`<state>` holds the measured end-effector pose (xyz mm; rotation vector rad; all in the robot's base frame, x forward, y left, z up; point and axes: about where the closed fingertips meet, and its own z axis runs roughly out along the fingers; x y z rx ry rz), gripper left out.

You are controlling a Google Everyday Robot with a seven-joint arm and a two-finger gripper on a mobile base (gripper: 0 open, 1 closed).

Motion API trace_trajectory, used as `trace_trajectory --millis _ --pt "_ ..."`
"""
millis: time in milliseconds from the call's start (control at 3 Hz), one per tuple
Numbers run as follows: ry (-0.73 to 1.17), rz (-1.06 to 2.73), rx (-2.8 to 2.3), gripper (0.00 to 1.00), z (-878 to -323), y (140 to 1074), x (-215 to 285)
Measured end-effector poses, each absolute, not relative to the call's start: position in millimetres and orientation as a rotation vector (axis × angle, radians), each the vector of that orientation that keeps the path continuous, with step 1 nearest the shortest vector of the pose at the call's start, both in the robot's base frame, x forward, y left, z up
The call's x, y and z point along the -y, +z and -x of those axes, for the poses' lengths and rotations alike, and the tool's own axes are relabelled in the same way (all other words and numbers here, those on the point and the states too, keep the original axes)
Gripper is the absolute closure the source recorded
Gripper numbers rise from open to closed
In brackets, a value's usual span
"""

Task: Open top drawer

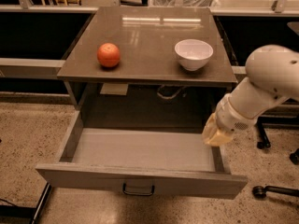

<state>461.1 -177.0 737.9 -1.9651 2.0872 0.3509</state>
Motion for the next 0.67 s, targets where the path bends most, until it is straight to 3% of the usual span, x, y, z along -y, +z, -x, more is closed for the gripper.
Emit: trace_trajectory --millis 333,667 --pt "0.32 1.96 -2.072 0.66 -466.5 750.2 177.0" --pt "0.32 1.96 -2.072 0.43 -466.5 750.2 177.0"
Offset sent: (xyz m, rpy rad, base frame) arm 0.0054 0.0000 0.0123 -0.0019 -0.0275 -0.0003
